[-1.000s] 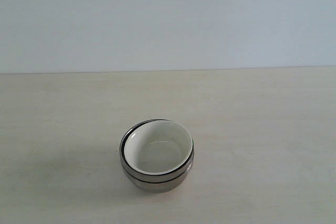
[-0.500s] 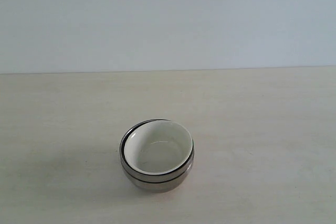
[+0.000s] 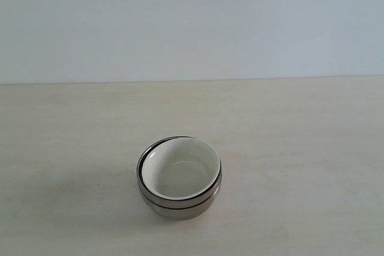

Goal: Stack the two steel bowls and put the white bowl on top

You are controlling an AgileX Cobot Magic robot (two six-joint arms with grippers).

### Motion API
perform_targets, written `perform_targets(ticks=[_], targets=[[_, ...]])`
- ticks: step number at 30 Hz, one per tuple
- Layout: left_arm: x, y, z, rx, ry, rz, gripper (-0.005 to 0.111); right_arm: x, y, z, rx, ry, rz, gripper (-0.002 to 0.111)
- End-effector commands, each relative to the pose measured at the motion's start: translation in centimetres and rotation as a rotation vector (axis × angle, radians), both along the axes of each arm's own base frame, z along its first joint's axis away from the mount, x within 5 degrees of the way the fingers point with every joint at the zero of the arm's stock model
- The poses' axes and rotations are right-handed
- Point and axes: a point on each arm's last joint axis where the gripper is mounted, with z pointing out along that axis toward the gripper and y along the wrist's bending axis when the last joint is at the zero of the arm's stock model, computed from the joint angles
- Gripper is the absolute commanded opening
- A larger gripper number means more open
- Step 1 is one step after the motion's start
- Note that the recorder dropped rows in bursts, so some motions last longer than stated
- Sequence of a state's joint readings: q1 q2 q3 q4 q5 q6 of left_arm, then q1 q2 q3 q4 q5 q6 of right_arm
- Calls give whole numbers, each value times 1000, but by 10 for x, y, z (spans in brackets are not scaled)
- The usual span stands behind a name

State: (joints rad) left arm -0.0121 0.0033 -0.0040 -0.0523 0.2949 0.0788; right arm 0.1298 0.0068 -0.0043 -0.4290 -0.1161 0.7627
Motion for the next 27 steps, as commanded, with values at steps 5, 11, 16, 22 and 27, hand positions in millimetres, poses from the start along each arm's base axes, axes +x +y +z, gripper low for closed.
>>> perform_targets(ticks=[5,11,16,22,27], targets=[[0,0,-1,-6,2,2,4,2,-5,-21,-172,197,-69,0],[0,0,-1,-6,2,2,4,2,-6,-29,-296,261,-75,0],[0,0,-1,-6,2,2,4,0,-7,-39,-363,369,-70,0],[0,0,-1,-6,2,2,4,0,-7,-40,-340,384,-70,0],[0,0,-1,-2,2,1,4,0,-7,-40,-341,384,-70,0]])
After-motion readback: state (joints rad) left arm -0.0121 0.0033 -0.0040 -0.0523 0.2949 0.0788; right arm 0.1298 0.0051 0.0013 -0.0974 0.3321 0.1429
